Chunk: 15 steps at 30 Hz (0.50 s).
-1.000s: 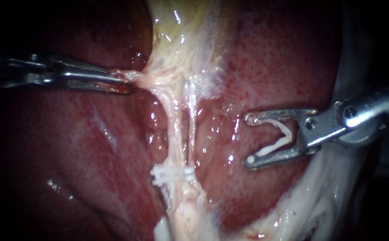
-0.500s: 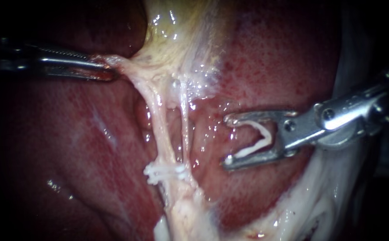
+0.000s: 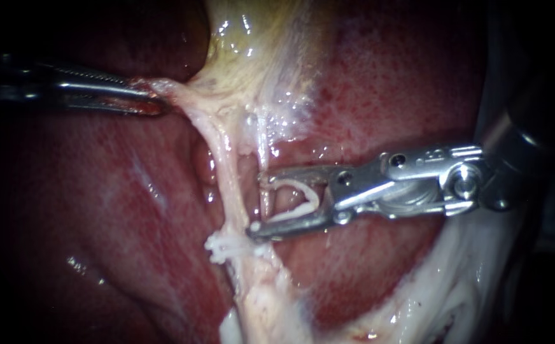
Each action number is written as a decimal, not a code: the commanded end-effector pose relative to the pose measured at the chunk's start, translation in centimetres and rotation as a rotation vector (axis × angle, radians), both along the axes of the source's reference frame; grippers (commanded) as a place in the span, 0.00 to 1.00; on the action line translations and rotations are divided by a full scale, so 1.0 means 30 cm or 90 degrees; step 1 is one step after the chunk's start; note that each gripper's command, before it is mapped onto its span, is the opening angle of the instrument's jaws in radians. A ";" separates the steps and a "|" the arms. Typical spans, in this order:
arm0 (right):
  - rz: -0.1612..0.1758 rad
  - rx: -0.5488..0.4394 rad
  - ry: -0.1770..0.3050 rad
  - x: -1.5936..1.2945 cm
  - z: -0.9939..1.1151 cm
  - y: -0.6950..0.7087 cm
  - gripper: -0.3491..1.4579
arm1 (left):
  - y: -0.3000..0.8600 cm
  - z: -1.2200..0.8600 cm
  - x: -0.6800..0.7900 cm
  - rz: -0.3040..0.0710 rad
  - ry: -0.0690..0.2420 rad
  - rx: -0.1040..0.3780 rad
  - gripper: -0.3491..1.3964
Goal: Clipping third clip left tube
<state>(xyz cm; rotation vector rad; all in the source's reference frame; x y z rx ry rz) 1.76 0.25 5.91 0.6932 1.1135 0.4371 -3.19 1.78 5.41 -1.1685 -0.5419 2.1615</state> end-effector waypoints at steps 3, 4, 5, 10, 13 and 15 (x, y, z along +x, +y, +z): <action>0.000 0.023 0.004 0.0001 0.0032 -0.0003 0.46 | 0.0001 0.0002 0.0000 0.000 0.000 0.000 0.00; -0.001 0.029 0.006 0.0000 0.0045 -0.0004 0.46 | 0.0001 0.0004 0.0000 0.000 0.000 0.000 0.00; 0.000 0.039 0.007 -0.0001 0.0059 -0.0005 0.46 | 0.0002 0.0005 0.0001 0.000 0.000 0.000 0.00; 0.005 0.064 0.016 0.0006 0.0112 -0.0003 0.46 | 0.0002 0.0007 0.0001 0.000 0.000 0.000 0.00; 0.005 0.072 0.016 0.0019 0.0139 -0.0002 0.46 | 0.0001 0.0007 0.0002 0.000 0.000 0.000 0.00; 0.004 0.079 0.020 0.0031 0.0157 -0.0003 0.46 | 0.0002 0.0008 0.0002 0.000 0.000 0.000 0.00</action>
